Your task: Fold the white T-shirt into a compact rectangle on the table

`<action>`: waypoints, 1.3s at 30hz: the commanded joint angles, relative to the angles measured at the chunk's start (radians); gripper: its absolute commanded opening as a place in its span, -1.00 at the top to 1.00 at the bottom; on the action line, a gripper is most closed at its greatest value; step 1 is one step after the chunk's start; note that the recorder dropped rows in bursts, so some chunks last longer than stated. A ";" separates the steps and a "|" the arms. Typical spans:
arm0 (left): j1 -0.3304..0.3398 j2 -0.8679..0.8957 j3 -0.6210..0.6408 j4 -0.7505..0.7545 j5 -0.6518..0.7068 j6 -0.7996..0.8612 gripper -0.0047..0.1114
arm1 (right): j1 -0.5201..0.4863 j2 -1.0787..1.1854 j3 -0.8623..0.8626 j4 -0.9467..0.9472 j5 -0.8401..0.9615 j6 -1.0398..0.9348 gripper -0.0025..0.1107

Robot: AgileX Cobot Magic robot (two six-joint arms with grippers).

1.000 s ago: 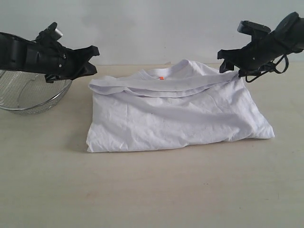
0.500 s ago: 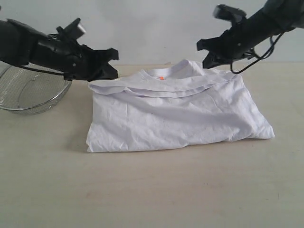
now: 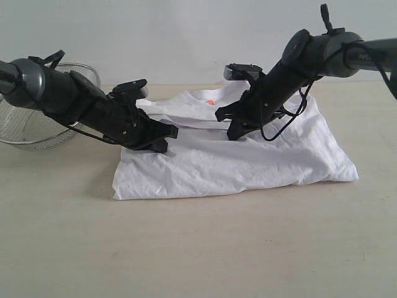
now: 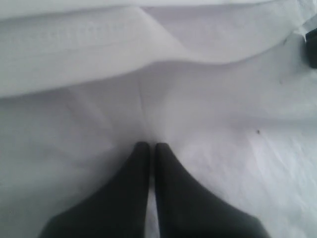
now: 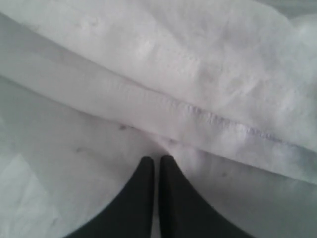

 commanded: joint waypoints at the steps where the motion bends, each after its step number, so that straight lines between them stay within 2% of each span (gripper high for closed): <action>1: 0.000 0.017 0.001 0.006 -0.018 -0.005 0.84 | 0.007 -0.010 0.000 -0.023 -0.015 0.005 0.96; 14: 0.000 0.017 0.001 0.006 -0.014 -0.005 0.84 | 0.007 -0.007 -0.017 -0.034 -0.334 0.040 0.96; 22: 0.000 0.017 0.001 0.006 -0.008 -0.005 0.84 | 0.007 -0.030 -0.155 -0.039 -0.111 0.054 0.96; 31: 0.000 0.017 0.001 0.002 -0.013 -0.005 0.84 | 0.007 -0.030 -0.158 -0.322 0.127 0.178 0.96; 39: 0.000 0.015 0.001 0.002 -0.019 -0.005 0.84 | 0.018 0.015 -0.158 -0.283 0.203 0.196 0.96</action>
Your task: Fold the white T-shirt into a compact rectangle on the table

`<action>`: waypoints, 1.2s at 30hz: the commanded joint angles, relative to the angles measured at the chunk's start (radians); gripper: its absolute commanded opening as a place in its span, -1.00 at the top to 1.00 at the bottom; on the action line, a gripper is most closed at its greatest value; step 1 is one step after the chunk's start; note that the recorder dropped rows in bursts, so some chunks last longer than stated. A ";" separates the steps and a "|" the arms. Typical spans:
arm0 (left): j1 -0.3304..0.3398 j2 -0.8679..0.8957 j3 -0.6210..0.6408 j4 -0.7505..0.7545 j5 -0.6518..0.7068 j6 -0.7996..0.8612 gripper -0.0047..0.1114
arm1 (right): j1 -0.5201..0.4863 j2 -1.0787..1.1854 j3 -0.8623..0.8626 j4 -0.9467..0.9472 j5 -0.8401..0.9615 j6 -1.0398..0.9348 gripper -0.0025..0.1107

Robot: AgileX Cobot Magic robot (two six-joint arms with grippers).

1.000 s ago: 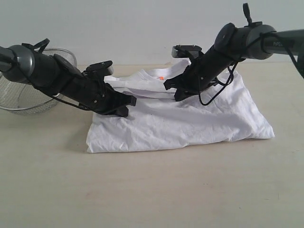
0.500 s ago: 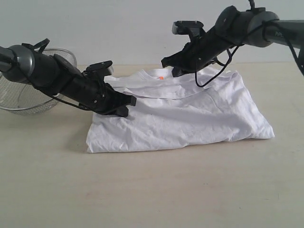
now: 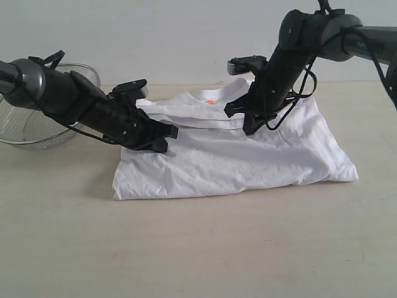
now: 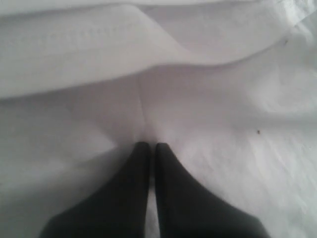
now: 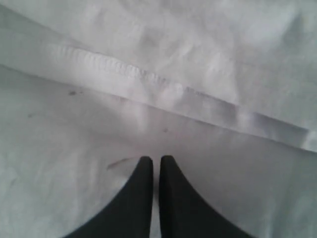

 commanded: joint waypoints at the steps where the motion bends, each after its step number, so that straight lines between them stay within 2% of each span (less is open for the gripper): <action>1: 0.000 0.015 0.001 0.002 -0.023 -0.005 0.84 | 0.007 0.012 -0.004 0.015 -0.004 0.008 0.96; 25: 0.000 0.015 0.001 0.002 -0.030 -0.005 0.84 | 0.007 0.083 -0.004 0.024 -0.268 0.057 0.96; 36: 0.000 0.015 0.001 0.002 -0.030 -0.005 0.84 | 0.007 0.083 -0.004 0.069 -0.532 0.085 0.96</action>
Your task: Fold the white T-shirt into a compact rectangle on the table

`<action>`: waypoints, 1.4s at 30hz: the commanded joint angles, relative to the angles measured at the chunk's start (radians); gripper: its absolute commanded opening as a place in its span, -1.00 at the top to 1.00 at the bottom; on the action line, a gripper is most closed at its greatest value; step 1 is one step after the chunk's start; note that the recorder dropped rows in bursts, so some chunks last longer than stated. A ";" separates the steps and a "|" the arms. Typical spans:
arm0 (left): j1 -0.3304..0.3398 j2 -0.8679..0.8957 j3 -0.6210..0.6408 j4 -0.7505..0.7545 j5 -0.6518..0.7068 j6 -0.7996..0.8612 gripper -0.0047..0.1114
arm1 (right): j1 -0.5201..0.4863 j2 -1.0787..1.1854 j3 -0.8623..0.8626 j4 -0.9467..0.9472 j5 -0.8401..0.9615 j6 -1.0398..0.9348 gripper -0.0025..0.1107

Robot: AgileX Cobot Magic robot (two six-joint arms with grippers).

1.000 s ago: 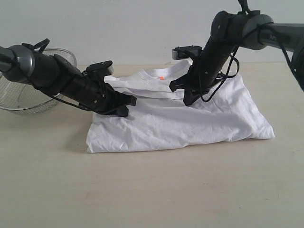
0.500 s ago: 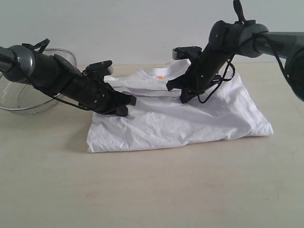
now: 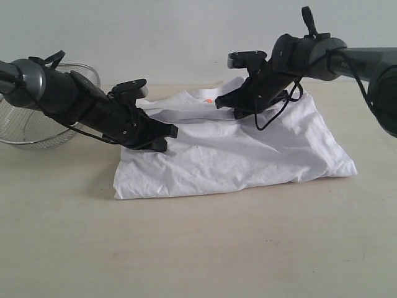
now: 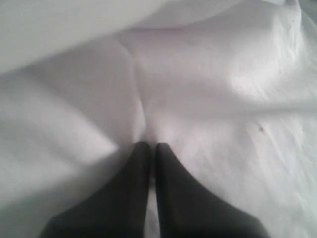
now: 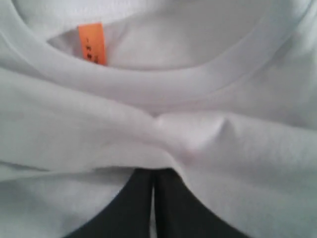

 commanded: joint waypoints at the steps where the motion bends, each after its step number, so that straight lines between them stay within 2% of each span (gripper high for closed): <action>1: 0.000 0.015 0.001 0.002 -0.015 -0.005 0.84 | 0.000 -0.001 0.002 0.034 -0.149 0.009 0.96; 8: 0.000 0.015 0.001 0.002 -0.008 -0.005 0.84 | 0.000 -0.001 -0.119 0.049 -0.239 0.009 0.96; 12: 0.000 0.013 0.001 0.002 -0.009 -0.005 0.84 | 0.000 -0.001 -0.201 0.048 -0.075 0.009 0.96; 15: 0.000 0.009 0.001 0.002 -0.009 -0.005 0.84 | 0.000 -0.003 -0.204 0.041 -0.044 0.007 0.96; 19: 0.000 0.007 0.001 0.002 -0.009 -0.005 0.84 | -0.006 -0.003 -0.204 -0.139 0.083 0.086 0.96; 22: 0.000 0.007 0.001 0.002 -0.011 -0.005 0.84 | -0.042 -0.003 -0.204 -0.155 0.318 0.051 0.96; 28: 0.000 0.007 0.001 0.002 -0.017 -0.005 0.84 | -0.126 -0.023 -0.204 -0.163 0.448 0.008 0.96; 32: 0.000 0.007 0.001 0.002 -0.017 -0.005 0.84 | -0.138 0.007 -0.204 -0.164 0.360 -0.004 0.96; 38: 0.000 0.007 0.001 0.002 -0.017 -0.005 0.84 | -0.138 0.057 -0.204 -0.153 0.322 -0.004 0.96; 42: 0.000 0.007 0.001 0.002 -0.014 -0.005 0.84 | -0.138 0.061 -0.204 -0.067 0.234 -0.004 0.96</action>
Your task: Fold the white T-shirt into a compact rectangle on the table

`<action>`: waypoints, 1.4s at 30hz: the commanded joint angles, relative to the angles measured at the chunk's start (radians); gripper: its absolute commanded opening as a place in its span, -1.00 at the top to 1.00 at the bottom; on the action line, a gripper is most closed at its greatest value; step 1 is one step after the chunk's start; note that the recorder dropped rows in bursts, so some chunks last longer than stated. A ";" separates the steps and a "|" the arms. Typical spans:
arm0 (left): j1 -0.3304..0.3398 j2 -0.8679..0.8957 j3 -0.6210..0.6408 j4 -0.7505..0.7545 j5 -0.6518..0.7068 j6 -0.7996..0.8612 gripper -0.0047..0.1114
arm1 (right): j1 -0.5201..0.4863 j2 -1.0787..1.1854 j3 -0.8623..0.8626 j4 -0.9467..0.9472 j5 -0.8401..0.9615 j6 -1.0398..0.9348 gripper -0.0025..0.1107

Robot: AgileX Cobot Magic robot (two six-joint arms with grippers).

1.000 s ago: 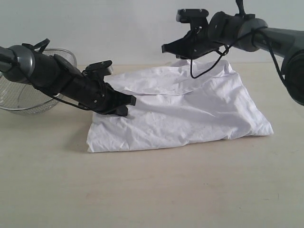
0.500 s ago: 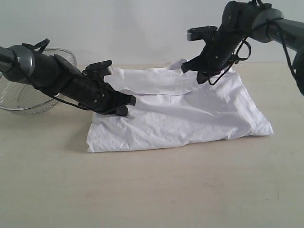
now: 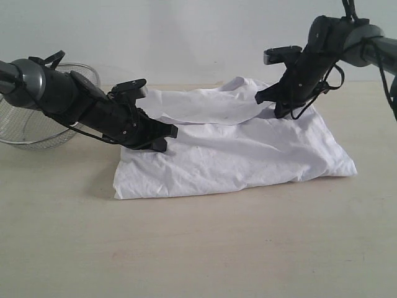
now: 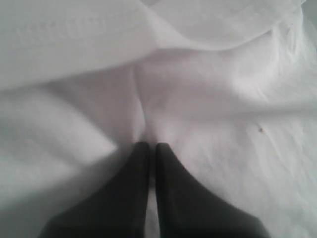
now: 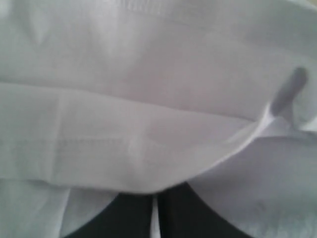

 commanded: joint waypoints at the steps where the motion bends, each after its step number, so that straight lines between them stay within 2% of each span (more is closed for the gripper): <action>1: 0.000 0.007 0.001 0.002 -0.012 -0.005 0.84 | -0.003 -0.003 -0.002 0.096 -0.108 -0.010 0.96; 13: 0.000 0.007 0.001 0.002 -0.003 -0.005 0.84 | 0.037 -0.005 -0.005 0.272 -0.395 0.077 0.96; 19: 0.000 0.006 0.001 0.002 0.017 -0.005 0.84 | 0.031 -0.010 -0.005 0.278 -0.489 0.118 0.96; 27: 0.000 -0.057 0.001 0.005 -0.003 -0.016 0.84 | 0.030 -0.106 -0.005 0.311 -0.179 -0.036 0.96; 30: 0.000 -0.064 0.001 0.005 -0.035 -0.016 0.84 | 0.032 -0.155 -0.005 0.338 0.049 -0.088 0.96; 32: 0.000 -0.064 0.001 0.005 -0.039 -0.016 0.84 | 0.040 -0.165 -0.005 0.385 0.134 -0.140 0.96; 37: 0.000 -0.064 0.001 0.005 -0.043 -0.016 0.84 | 0.082 -0.155 -0.003 0.390 0.258 -0.182 0.96; 42: 0.000 -0.064 0.001 0.005 -0.032 -0.016 0.84 | 0.119 -0.098 -0.003 0.308 0.251 -0.164 0.96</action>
